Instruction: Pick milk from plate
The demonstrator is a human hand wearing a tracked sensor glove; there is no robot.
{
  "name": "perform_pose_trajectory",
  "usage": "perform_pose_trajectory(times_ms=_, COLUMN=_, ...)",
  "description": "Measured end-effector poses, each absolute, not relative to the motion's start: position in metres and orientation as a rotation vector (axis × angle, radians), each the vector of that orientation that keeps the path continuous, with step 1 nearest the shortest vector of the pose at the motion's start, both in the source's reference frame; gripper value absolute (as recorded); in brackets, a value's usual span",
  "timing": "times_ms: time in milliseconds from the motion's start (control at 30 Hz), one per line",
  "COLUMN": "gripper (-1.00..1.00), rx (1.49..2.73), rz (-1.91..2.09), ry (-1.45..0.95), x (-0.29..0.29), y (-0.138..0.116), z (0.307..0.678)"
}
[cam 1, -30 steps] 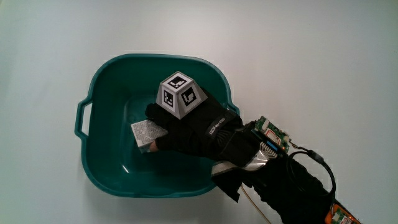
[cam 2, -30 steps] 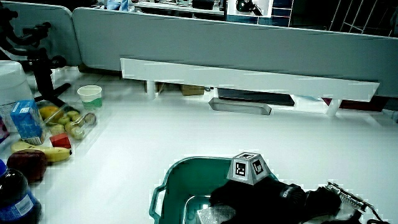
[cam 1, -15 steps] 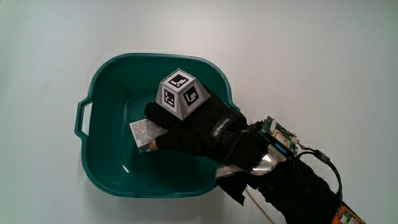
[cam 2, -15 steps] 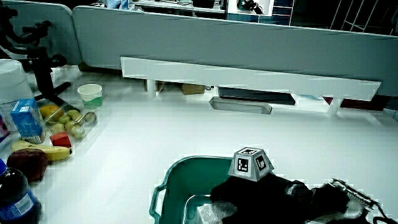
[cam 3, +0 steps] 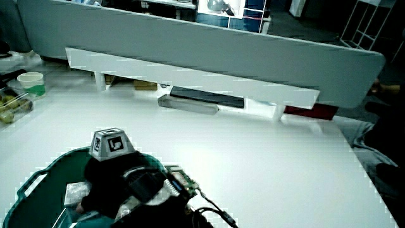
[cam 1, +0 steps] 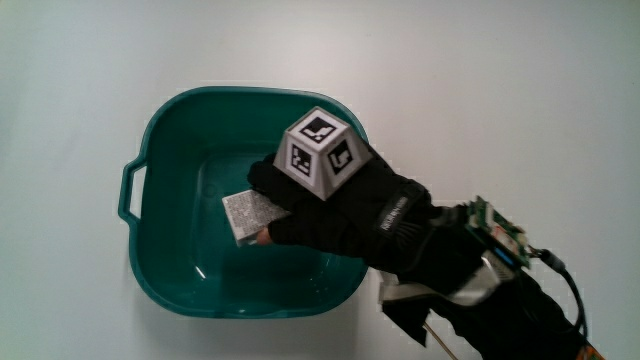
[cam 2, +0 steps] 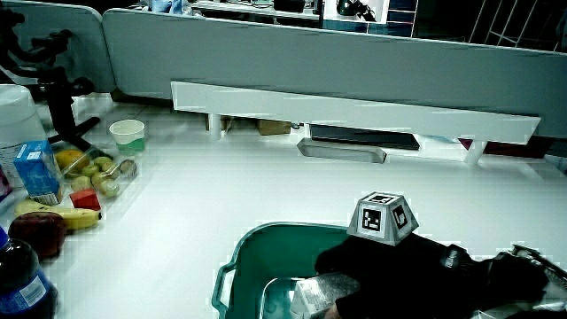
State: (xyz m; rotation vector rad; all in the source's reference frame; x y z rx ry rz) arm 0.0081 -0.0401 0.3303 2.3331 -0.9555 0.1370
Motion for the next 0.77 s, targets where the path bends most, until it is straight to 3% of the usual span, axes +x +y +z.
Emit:
perform_pose_trajectory(times_ms=33, gripper=1.00, rx=2.260, rz=0.266, ry=-0.987, x=0.011, y=-0.040, z=0.328)
perform_pose_trajectory(times_ms=133, gripper=1.00, rx=2.273, rz=0.197, ry=-0.985, x=0.021, y=-0.041, z=0.322)
perform_pose_trajectory(times_ms=167, gripper=1.00, rx=2.338, rz=0.205, ry=-0.954, x=0.025, y=-0.042, z=0.315)
perform_pose_trajectory(times_ms=467, gripper=1.00, rx=2.299, rz=0.257, ry=-0.913, x=0.055, y=-0.047, z=0.311)
perform_pose_trajectory(times_ms=500, gripper=1.00, rx=2.364, rz=0.233, ry=-0.866, x=0.059, y=-0.048, z=0.306)
perform_pose_trajectory(times_ms=567, gripper=1.00, rx=2.306, rz=0.245, ry=-0.879, x=0.068, y=-0.050, z=0.310)
perform_pose_trajectory(times_ms=633, gripper=1.00, rx=2.395, rz=0.212, ry=-0.840, x=0.074, y=-0.052, z=0.298)
perform_pose_trajectory(times_ms=767, gripper=1.00, rx=2.392, rz=0.203, ry=-0.795, x=0.088, y=-0.057, z=0.300)
